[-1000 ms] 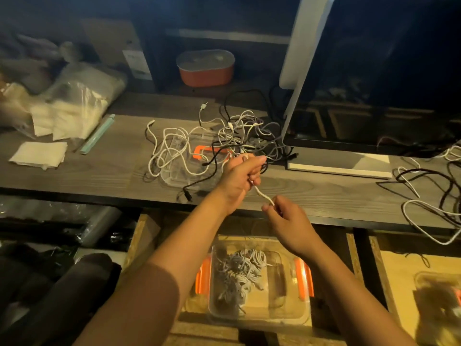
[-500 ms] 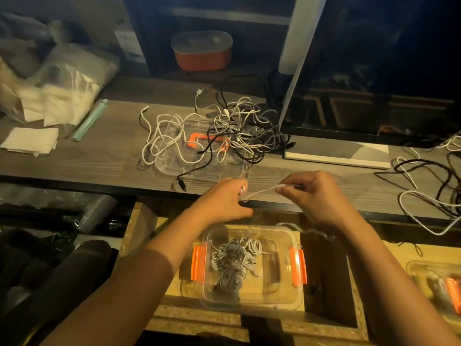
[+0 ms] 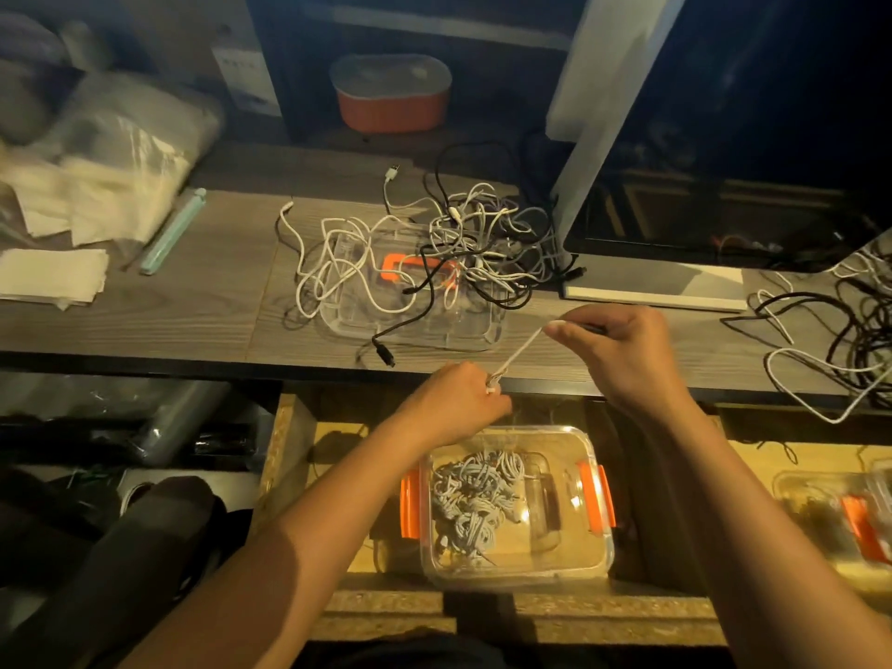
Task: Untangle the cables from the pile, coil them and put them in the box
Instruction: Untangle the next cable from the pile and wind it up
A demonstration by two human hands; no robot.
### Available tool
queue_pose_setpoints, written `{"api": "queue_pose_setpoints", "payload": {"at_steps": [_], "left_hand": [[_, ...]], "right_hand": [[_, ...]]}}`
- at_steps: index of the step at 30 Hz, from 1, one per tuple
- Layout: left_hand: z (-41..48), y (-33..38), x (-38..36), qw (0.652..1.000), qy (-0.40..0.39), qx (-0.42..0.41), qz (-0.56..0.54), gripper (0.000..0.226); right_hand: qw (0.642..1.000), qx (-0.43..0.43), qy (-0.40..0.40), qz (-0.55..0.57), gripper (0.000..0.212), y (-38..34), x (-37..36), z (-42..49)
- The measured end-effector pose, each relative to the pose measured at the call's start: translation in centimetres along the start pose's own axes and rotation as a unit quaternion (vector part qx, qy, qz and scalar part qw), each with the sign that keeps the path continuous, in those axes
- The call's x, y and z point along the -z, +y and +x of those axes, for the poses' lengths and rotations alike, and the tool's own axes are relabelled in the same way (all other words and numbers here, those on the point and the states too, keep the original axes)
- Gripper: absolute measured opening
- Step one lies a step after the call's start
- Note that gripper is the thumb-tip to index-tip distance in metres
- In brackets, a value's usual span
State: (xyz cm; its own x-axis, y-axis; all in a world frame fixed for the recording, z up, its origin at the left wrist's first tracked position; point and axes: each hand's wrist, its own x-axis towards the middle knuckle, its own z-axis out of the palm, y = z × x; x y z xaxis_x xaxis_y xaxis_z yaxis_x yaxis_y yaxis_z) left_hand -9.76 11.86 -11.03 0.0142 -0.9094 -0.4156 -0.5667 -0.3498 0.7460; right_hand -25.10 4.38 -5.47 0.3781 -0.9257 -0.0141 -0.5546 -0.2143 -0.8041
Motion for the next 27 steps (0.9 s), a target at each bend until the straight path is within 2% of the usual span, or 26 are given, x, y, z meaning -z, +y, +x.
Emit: {"api": "queue_pose_setpoints", "payload": {"at_steps": [3, 5, 6, 8, 11, 13, 15, 16, 18, 20, 22, 25, 27], "left_hand": [[-0.3, -0.6, 0.8, 0.98, -0.065, -0.045, -0.181, 0.031], [-0.6, -0.9, 0.9, 0.947, -0.089, -0.05, -0.304, 0.022], [-0.7, -1.0, 0.8, 0.928, -0.092, -0.041, -0.36, 0.03], [-0.7, -0.9, 0.7, 0.885, -0.072, -0.035, -0.459, 0.049], [-0.3, 0.3, 0.7, 0.843, -0.03, -0.062, -0.534, 0.044], [0.2, 1.4, 0.8, 0.818, 0.002, -0.079, -0.57, 0.034], [1.1, 2.1, 1.1, 0.794, 0.057, -0.082, -0.599, 0.026], [1.4, 2.3, 1.4, 0.796, 0.095, -0.079, -0.592, 0.024], [2.0, 2.0, 1.9, 0.839, 0.17, -0.083, -0.51, 0.019], [2.7, 1.1, 2.3, 0.909, 0.23, -0.108, -0.331, 0.021], [2.9, 0.4, 2.7, 0.956, 0.238, -0.104, -0.139, 0.028], [2.7, -0.7, 3.2, 0.973, 0.215, -0.085, 0.016, 0.036], [2.4, -1.4, 3.0, 0.975, 0.195, -0.086, 0.068, 0.043]], "right_hand": [[0.997, -0.038, 0.007, 0.061, 0.005, 0.1, -0.4, 0.0], [0.995, -0.061, -0.012, 0.082, 0.003, 0.6, -0.7, -0.2], [0.994, -0.073, -0.027, 0.075, 0.006, 1.1, -1.0, -0.5], [0.992, -0.1, -0.057, 0.046, 0.02, 2.0, -2.0, -1.3], [0.987, -0.118, -0.111, -0.002, 0.044, 2.7, -4.3, -2.7], [0.978, -0.095, -0.17, -0.076, 0.044, 2.2, -5.8, -3.5], [0.959, -0.064, -0.238, -0.137, 0.035, 1.3, -7.1, -4.1], [0.95, -0.053, -0.271, -0.146, 0.029, 0.9, -7.5, -4.3], [0.936, -0.035, -0.317, -0.145, 0.023, -0.1, -7.7, -4.6], [0.93, 0.009, -0.322, -0.177, 0.025, -0.6, -7.4, -4.6], [0.937, 0.038, -0.297, -0.177, 0.023, -0.9, -6.7, -4.5], [0.952, 0.054, -0.265, -0.145, 0.018, -1.3, -5.2, -4.0], [0.954, 0.075, -0.241, -0.16, 0.016, -1.8, -4.0, -3.5]]}}
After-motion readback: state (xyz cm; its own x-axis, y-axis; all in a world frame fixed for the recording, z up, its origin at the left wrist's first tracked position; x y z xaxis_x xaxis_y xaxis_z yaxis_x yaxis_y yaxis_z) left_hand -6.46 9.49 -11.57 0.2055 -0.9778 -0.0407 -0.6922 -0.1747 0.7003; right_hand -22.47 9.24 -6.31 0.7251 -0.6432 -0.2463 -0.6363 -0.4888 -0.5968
